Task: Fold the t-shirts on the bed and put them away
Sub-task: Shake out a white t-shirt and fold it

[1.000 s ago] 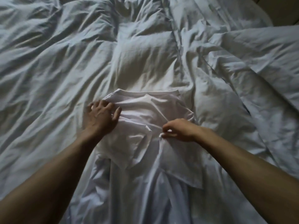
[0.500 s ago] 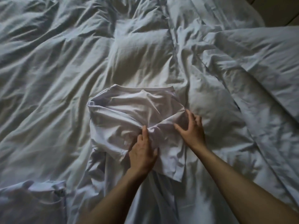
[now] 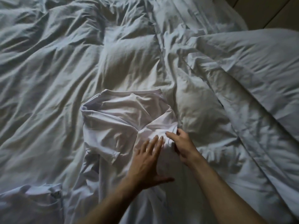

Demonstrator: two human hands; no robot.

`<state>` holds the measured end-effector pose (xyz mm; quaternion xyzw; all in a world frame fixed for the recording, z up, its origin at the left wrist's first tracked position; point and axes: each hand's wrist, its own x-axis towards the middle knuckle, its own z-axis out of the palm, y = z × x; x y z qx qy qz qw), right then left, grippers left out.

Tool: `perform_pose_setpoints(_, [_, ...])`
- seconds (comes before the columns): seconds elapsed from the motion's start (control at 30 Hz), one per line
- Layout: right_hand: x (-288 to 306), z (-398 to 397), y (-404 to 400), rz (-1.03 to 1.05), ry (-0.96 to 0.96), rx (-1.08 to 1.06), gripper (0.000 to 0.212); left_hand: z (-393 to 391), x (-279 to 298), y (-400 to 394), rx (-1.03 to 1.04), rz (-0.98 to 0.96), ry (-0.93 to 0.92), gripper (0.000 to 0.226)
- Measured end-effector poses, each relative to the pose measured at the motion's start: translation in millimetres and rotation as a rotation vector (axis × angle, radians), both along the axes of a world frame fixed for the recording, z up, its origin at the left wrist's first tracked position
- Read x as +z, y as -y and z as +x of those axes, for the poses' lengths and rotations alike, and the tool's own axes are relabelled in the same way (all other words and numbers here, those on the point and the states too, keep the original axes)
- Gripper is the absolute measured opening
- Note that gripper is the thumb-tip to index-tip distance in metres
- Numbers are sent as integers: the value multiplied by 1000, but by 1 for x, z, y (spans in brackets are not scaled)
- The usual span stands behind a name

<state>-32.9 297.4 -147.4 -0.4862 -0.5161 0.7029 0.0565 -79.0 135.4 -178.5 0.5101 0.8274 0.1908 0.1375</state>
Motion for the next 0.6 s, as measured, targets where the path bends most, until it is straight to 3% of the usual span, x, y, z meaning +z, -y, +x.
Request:
perform_pose_setpoints(0.07, [17, -21, 11, -64, -125, 100, 26, 14, 3, -6, 252, 101, 131, 90])
perform_pose_setpoints(0.13, [31, -41, 15, -202, -235, 187, 24, 7, 21, -15, 757, 373, 429, 52])
perform_pose_setpoints(0.2, [38, -55, 12, -268, -301, 104, 20, -20, 15, -9, 1245, 542, 780, 32])
perform_pose_setpoints(0.27, [22, -55, -1, 113, -79, -36, 21, -50, 2, 3, 1465, 641, 1066, 28])
perform_pose_setpoints(0.33, [-4, -55, -3, 514, 332, 6, 48, -66, -8, 23, 1453, 577, 1135, 50])
perform_pose_setpoints(0.4, [-24, -49, 0, 500, 501, 133, 74, -64, -8, 27, 1313, 479, 1068, 61])
perform_pose_setpoints(0.47, [-35, -47, 6, 391, 408, 206, 71, -60, -8, 27, 1179, 474, 992, 56])
perform_pose_setpoints(0.53, [-38, -44, 12, 320, 246, 192, 68, -59, -12, 26, 1175, 542, 1015, 46])
perform_pose_setpoints(0.6, [-39, -34, 18, 351, 196, 225, 87, -59, -19, 23, 1222, 628, 1060, 36])
